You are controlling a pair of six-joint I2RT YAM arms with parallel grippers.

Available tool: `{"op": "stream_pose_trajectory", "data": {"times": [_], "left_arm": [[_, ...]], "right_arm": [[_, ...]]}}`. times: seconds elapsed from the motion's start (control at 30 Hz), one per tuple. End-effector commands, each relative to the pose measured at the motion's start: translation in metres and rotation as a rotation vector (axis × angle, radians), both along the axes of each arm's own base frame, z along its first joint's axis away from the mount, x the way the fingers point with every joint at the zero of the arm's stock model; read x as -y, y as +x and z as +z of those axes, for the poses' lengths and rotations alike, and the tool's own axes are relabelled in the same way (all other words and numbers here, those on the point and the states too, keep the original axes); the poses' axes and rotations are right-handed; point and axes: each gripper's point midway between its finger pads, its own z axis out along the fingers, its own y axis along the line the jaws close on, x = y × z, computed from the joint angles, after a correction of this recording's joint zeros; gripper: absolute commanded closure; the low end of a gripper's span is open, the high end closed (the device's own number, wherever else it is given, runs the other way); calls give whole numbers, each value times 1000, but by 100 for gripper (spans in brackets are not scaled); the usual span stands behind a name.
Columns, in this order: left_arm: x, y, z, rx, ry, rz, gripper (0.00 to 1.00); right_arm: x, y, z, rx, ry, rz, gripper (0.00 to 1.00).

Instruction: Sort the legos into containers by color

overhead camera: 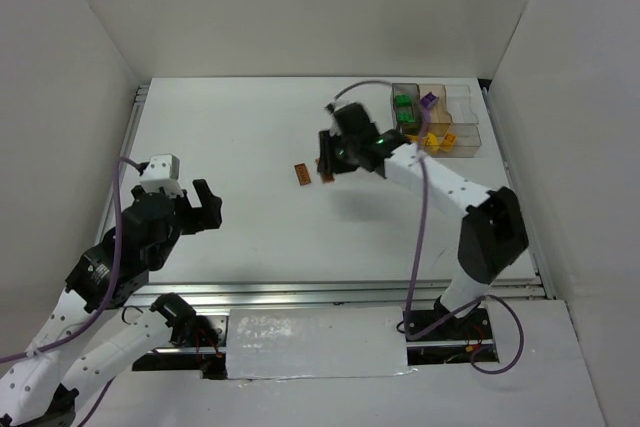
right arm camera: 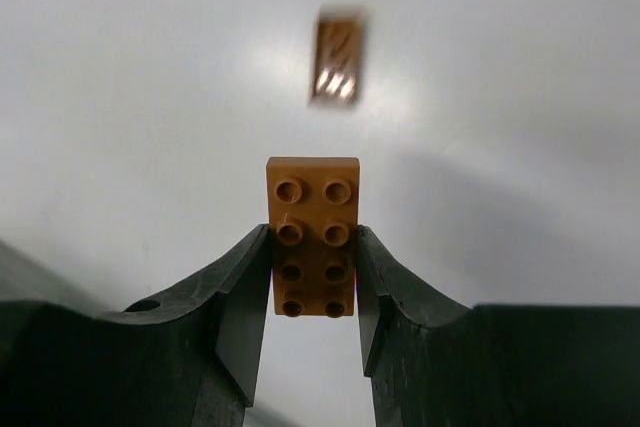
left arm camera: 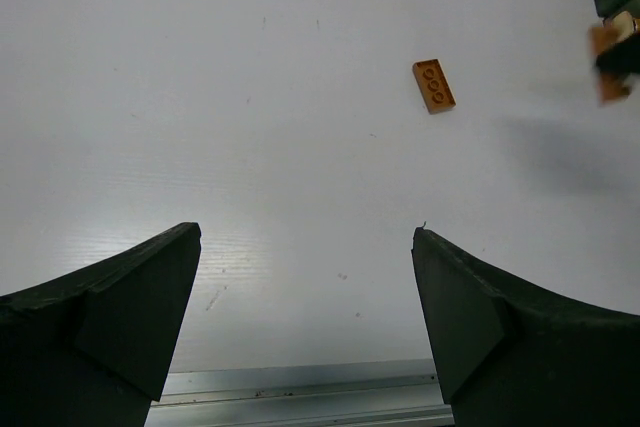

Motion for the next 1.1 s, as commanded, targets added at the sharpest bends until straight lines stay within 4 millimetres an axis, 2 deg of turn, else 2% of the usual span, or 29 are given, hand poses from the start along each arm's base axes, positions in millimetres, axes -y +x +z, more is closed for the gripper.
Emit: {"op": "stream_pose_trajectory", "data": {"times": [0.0, 0.03, 0.07, 0.1, 0.13, 0.17, 0.2, 0.23, 0.27, 0.3, 0.33, 0.37, 0.4, 0.47, 0.53, 0.57, 0.6, 0.7, 0.93, 1.0, 1.07], "left_arm": [[1, 2, 10, 42, -15, -6, 0], [1, 2, 10, 46, -18, -10, 0], [3, 2, 11, 49, -24, -18, 0], [3, 1, 11, 51, -25, -22, 1], [4, 1, 11, 49, -24, -28, 1], [4, 1, 11, 50, -26, -31, 0], [4, 1, 10, 48, -24, -33, 1], [5, 1, 10, 47, -24, -33, 0], [5, 1, 10, 48, -24, -36, 0], [6, 2, 9, 48, -22, -39, 1], [8, 2, 8, 45, -18, -48, 0], [9, 3, 8, 45, -14, -56, 0], [13, 5, 3, 26, -6, -66, 0], [16, 7, -1, 5, 5, -80, 0], [21, 9, -7, -21, 15, -97, 0], [22, 10, -8, -26, 17, -102, 0], [24, 11, -9, -30, 20, -106, 0], [25, 11, -9, -28, 16, -112, 0], [25, 11, -11, -34, 19, -111, 0], [25, 12, -11, -36, 22, -107, 1], [25, 12, -12, -39, 24, -108, 0]], "right_arm": [[73, 89, 80, 302, 31, -146, 100], [117, 120, 74, 319, -25, -244, 100], [139, 144, 96, 398, -75, -272, 100], [171, 159, 93, 389, -162, -347, 100], [193, 180, 69, 345, -244, -386, 100], [226, 203, 96, 400, -293, -452, 100], [246, 217, 71, 357, -368, -496, 100], [262, 229, 72, 379, -412, -515, 100], [284, 245, 88, 433, -443, -555, 100], [302, 261, 76, 449, -493, -613, 100], [315, 268, 75, 463, -521, -643, 100], [337, 275, 88, 493, -538, -703, 100], [348, 282, 79, 491, -563, -730, 100], [367, 288, 72, 522, -613, -730, 99], [379, 287, 60, 530, -698, -731, 99], [379, 288, 51, 519, -711, -711, 99], [407, 285, 38, 482, -737, -732, 99], [421, 285, 24, 440, -718, -705, 99], [439, 291, 15, 431, -714, -673, 97], [435, 291, 6, 410, -685, -648, 92], [432, 293, 0, 404, -679, -647, 83]]}}
